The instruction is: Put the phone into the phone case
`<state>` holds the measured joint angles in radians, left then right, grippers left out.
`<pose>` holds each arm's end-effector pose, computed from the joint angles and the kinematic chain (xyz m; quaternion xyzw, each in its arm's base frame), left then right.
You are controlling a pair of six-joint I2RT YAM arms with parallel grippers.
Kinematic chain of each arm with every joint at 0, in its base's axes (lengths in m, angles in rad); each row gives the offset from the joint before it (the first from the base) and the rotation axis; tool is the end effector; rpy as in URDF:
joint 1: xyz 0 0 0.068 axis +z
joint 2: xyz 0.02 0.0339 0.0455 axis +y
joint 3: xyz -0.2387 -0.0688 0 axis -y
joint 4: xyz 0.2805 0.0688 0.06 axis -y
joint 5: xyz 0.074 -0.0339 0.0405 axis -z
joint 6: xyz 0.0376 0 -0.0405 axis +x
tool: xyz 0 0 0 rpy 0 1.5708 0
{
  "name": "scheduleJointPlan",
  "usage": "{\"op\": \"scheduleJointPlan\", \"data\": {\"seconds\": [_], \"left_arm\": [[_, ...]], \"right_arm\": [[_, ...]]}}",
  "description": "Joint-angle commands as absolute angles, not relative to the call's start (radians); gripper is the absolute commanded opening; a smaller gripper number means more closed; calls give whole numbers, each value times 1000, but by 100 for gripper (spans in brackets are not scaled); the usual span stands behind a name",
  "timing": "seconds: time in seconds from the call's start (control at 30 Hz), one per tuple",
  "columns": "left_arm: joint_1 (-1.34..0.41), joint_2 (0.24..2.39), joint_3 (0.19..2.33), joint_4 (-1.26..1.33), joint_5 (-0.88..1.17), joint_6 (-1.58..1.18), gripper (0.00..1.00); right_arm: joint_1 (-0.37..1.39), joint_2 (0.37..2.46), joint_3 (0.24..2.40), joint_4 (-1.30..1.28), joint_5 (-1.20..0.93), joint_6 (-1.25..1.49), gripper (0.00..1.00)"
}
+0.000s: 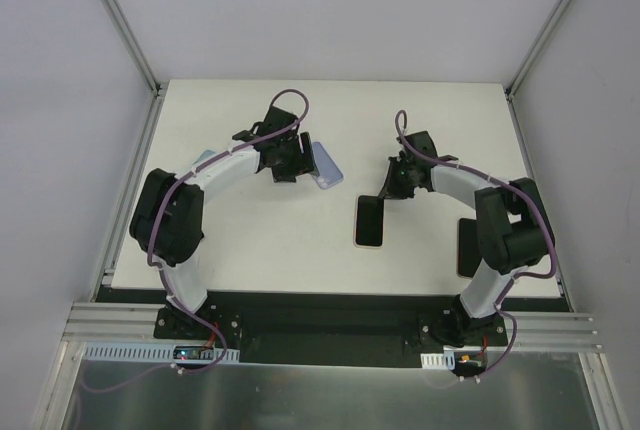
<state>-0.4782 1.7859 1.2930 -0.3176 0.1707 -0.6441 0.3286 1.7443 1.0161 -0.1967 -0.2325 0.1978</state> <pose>0.3726 -0.2003 0.1864 -0.0451 0.9247 -0.2638 0.2709 0.3541 0.1299 0.1184 -0.0983 0.9375 0.1882 0.2757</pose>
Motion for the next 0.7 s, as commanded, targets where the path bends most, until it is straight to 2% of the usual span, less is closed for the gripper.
{"op": "scheduleJointPlan", "data": {"seconds": [0.0, 0.43, 0.67], "left_arm": [[-480, 1718, 1272, -308, 121, -661, 66], [-479, 1821, 1364, -308, 89, -676, 68], [-468, 1923, 1427, -308, 68, -699, 66]], "right_arm": [[330, 1752, 966, -317, -118, 175, 1], [383, 1778, 1026, -397, -18, 166, 2], [384, 1804, 1069, -431, -9, 161, 2]]}}
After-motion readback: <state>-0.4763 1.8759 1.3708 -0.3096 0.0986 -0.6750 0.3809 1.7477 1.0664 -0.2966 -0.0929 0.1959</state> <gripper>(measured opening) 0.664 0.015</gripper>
